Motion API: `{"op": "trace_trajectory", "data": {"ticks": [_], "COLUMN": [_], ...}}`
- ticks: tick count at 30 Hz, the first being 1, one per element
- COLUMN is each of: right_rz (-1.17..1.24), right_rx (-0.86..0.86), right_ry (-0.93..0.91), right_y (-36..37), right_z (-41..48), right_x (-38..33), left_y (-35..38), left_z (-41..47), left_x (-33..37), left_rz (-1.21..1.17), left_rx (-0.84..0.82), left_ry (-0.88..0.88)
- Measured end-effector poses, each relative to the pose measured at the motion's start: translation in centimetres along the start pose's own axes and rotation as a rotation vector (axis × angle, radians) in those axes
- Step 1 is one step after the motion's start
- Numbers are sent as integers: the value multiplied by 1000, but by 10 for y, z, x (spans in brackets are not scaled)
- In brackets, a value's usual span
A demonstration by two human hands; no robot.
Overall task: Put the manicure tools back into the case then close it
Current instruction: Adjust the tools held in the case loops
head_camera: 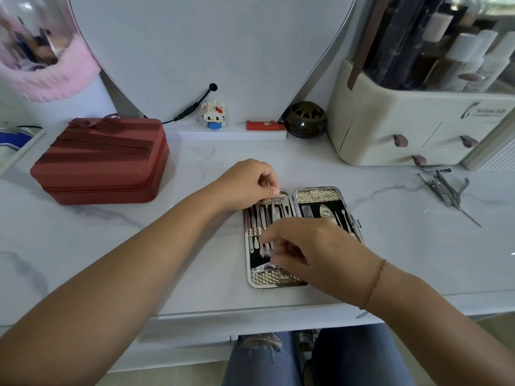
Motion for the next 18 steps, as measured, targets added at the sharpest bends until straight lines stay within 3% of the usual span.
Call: {"op": "trace_trajectory", "data": {"ticks": [12,18], "right_rz": [105,93], "right_rx": [77,35], "right_ry": [212,147], "right_y": [-5,-5], "right_z": [-16,-16], "right_x": [26,28], "left_y": [-1,0], "left_z": [-2,-2], "left_x": [0,-1], "left_rz": [4,-1], "left_rx": [18,20], "left_ry": [21,15]}}
Point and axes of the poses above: each hand's wrist, its own z-axis towards the middle knuckle, its own y-axis out of the palm, x = y × z, the point moved 3 cm from there along z, towards the middle knuckle, and after that the axes turned 9 degrees about y, right-handed, at the moved point
